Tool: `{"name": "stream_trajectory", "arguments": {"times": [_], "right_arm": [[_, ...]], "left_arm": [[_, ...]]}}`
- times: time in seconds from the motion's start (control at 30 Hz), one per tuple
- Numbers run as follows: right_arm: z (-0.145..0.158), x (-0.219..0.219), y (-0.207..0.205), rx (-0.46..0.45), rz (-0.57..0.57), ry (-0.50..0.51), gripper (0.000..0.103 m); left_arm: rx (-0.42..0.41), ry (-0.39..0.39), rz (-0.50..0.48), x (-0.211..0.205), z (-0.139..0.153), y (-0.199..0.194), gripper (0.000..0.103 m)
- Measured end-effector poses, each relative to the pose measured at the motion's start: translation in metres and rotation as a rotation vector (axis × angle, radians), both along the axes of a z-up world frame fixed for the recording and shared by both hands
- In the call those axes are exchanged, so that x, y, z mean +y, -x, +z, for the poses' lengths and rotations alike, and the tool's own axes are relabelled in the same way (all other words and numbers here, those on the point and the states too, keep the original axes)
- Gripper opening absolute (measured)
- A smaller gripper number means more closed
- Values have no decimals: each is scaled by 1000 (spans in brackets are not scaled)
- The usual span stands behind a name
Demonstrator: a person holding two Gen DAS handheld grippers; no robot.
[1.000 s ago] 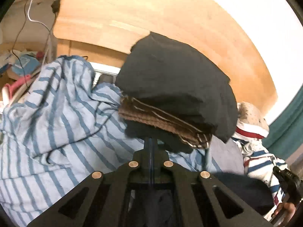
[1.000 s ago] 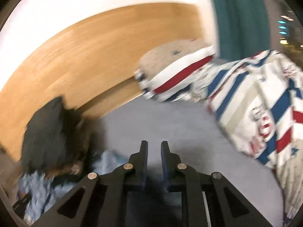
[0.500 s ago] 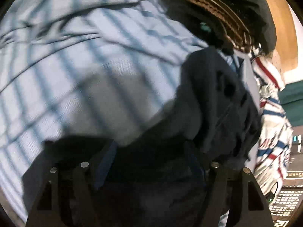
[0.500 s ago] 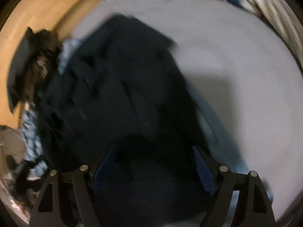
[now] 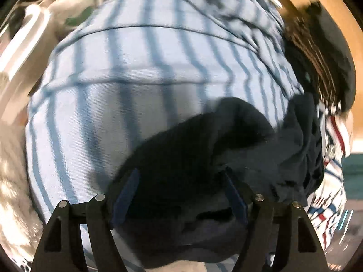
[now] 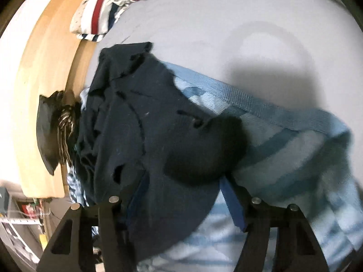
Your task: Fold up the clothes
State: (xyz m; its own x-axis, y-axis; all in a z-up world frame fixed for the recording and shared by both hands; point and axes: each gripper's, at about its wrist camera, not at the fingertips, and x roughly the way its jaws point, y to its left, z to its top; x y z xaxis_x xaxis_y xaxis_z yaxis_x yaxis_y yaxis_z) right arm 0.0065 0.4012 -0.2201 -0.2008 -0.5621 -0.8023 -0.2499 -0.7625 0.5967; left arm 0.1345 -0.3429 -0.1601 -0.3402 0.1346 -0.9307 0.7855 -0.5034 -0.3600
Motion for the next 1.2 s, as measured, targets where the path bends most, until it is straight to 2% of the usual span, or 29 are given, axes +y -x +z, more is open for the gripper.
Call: {"name": "stream_trajectory", "arguments": {"times": [0.13, 0.17, 0.2, 0.27, 0.33, 0.47, 0.5, 0.53, 0.57, 0.6, 0.67, 0.73, 0.8, 0.9, 0.97, 1.0, 1.03, 1.07, 1.1, 1.13, 1.2], "right_arm": [[-1, -12, 8, 21, 2, -10, 62], [0, -15, 10, 28, 15, -21, 50], [3, -19, 10, 38, 31, -14, 44], [8, -29, 12, 59, 64, 2, 40], [11, -44, 12, 79, 109, 13, 39], [-4, -61, 15, 50, 167, -48, 40], [-4, -59, 16, 43, 155, -40, 40], [-3, -58, 16, 32, 154, -36, 40], [-3, -56, 17, 20, 155, -31, 33], [-1, -54, 16, 5, 162, -51, 18], [8, -47, 13, -8, 183, -117, 14], [27, -26, 4, 30, 141, -174, 13], [35, -9, -8, 16, 101, -264, 10], [24, 15, -32, -35, 87, -353, 9], [21, 19, -40, -42, 69, -379, 9], [19, 21, -43, -45, 60, -392, 15], [24, 16, -44, -45, 66, -432, 23], [31, 11, -43, -46, 74, -466, 50], [46, 5, -44, -7, 71, -492, 62], [62, -1, -45, 35, 67, -518, 64], [97, -11, -49, 141, 32, -524, 82]], "left_arm": [[76, 10, 122, -16, 2, -34, 75], [90, 3, 152, -21, 2, -41, 75], [89, -4, 170, -24, 0, -47, 75], [55, -25, 134, -27, -7, -48, 75], [40, -76, 37, -21, -15, -42, 75], [54, -67, -68, -5, -12, -36, 75], [59, -71, -71, -3, -12, -36, 73], [63, -75, -75, 0, -11, -36, 57], [68, -79, -79, 2, -11, -36, 45], [73, -83, -82, 5, -11, -36, 22], [80, -92, -85, 10, -10, -37, 19], [68, -116, -56, 10, -14, -45, 19], [36, -143, -72, 11, -16, -47, 19], [13, -125, -117, 20, -11, -45, 19], [26, -130, -128, 21, -6, -44, 19], [38, -132, -128, 20, -4, -44, 22], [74, -138, -96, 16, 0, -47, 31], [110, -139, -64, 11, 4, -51, 38], [146, -122, -25, 5, 10, -55, 57], [181, -95, 12, -2, 18, -60, 74], [247, -32, 43, -12, 36, -62, 78]]}}
